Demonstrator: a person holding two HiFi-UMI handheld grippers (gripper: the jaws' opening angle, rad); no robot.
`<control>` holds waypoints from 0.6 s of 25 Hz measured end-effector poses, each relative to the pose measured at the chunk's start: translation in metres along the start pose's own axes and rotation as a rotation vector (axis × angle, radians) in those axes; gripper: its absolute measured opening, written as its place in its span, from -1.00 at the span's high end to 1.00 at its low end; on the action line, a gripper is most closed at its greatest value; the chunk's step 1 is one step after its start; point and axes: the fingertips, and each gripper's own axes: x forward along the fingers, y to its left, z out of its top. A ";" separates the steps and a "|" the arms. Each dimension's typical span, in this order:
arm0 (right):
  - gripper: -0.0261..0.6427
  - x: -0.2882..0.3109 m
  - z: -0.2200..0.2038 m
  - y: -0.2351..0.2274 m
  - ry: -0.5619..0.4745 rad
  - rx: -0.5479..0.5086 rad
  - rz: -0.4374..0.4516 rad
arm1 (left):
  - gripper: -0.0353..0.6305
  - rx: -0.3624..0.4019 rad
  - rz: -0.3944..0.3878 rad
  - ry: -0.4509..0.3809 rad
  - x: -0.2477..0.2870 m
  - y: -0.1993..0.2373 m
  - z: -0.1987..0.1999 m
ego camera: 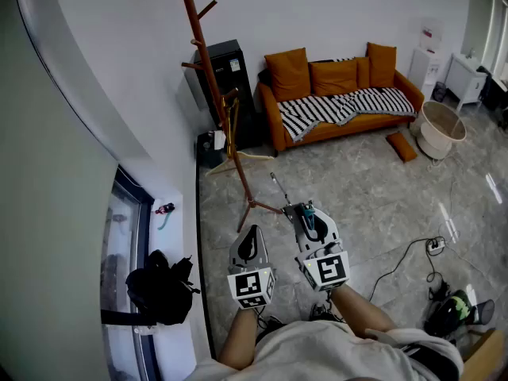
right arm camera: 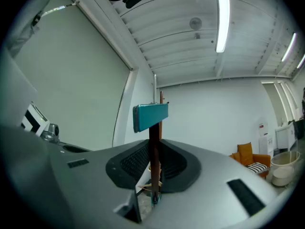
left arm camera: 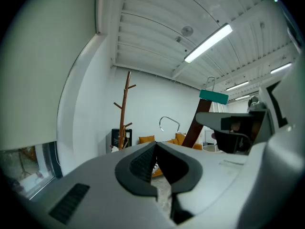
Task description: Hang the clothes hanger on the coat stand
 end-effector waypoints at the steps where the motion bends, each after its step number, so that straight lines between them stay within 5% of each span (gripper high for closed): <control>1: 0.77 0.005 -0.001 0.003 0.002 -0.001 0.003 | 0.87 0.004 0.001 -0.010 0.000 0.004 0.002; 15: 0.77 0.029 -0.004 0.049 -0.022 0.024 0.018 | 0.87 -0.030 0.010 -0.027 -0.024 0.054 -0.005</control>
